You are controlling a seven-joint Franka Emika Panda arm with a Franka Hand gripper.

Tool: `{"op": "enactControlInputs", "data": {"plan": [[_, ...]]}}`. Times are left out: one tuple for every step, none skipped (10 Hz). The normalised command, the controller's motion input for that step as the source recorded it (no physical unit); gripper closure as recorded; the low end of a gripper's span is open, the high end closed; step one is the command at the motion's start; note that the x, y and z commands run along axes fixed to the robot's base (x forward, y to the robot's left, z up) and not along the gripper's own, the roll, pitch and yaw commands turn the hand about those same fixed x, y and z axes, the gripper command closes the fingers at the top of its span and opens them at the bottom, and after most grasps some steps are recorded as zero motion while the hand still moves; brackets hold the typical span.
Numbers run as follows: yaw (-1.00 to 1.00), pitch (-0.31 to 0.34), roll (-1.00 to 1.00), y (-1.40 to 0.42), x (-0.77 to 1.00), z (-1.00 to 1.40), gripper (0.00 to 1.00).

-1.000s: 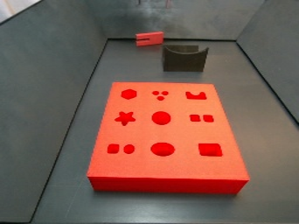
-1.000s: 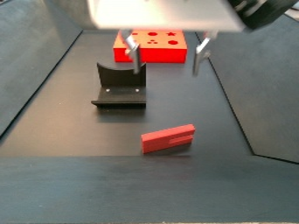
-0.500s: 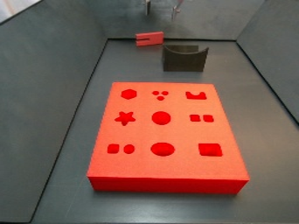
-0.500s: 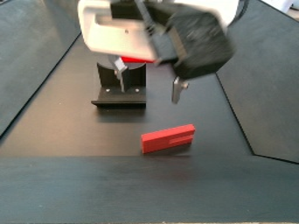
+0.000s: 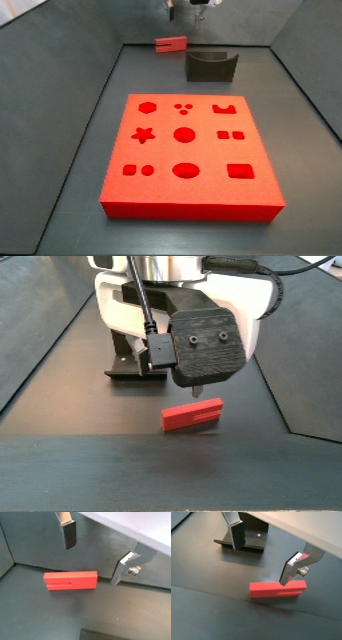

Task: Pick up the double-square object. Move up. Rotate the double-square object. Place the double-square object on the fixture. Regrasp the double-square object. Move to above the board. Insert the double-square object.
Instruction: Pick up the double-square object.

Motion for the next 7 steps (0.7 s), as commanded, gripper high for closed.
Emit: {"op": "enactControlInputs", "data": {"plan": [[0.00, 0.000, -0.02, 0.10, 0.00, 0.00, 0.00], [-0.04, -0.029, 0.00, 0.22, -0.30, -0.74, 0.00], [-0.12, -0.076, -0.05, 0.39, -0.42, -1.00, 0.00], [-0.19, -0.080, -0.10, 0.39, -0.31, -0.94, 0.00], [-0.21, -0.091, -0.13, 0.35, -0.27, -0.88, 0.00], [-0.28, -0.101, -0.17, 0.09, -0.01, -0.79, 0.00], [-0.26, -0.113, -0.13, -0.01, 0.14, -0.81, 0.00]]}}
